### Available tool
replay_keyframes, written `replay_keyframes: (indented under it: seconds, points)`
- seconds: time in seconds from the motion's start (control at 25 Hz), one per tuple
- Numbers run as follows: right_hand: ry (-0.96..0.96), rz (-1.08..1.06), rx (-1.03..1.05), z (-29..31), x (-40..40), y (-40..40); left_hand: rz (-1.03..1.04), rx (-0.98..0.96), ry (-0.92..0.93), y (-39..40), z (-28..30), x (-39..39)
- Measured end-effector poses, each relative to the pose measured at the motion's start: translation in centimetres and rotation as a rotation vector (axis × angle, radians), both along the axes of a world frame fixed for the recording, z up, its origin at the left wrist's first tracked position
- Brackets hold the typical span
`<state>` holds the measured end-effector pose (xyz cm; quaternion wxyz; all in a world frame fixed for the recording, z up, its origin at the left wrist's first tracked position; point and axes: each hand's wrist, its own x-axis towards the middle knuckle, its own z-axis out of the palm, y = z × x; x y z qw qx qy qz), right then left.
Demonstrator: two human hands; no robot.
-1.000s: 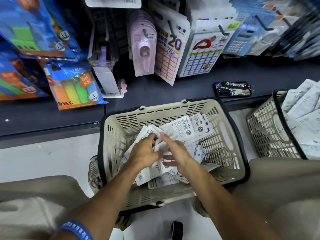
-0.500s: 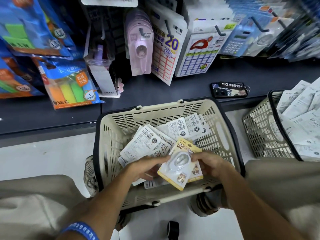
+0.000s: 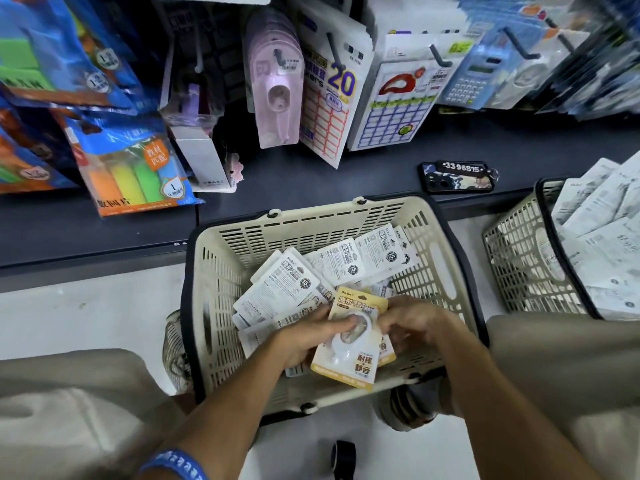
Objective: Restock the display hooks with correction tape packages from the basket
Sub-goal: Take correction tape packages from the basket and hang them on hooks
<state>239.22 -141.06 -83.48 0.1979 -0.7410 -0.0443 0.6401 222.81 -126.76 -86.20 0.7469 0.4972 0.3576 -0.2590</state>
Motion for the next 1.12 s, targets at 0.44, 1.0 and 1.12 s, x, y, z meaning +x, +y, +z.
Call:
replay_keyframes:
  seconds: [0.44, 1.0, 1.12]
  points:
    - [0.006, -0.128, 0.277, 0.6, -2.4, 3.9, 0.452, 0.295, -0.066, 2.8, 3.6, 2.0]
    - [0.084, -0.439, 0.351, -1.1, -6.4, 8.4, 0.030, 0.630, -0.007, 7.1, 2.0, -3.1]
    - [0.209, -0.477, 0.346, 0.4, -4.6, 9.2, 0.352, -0.009, -0.055, 7.2, 2.8, -2.9]
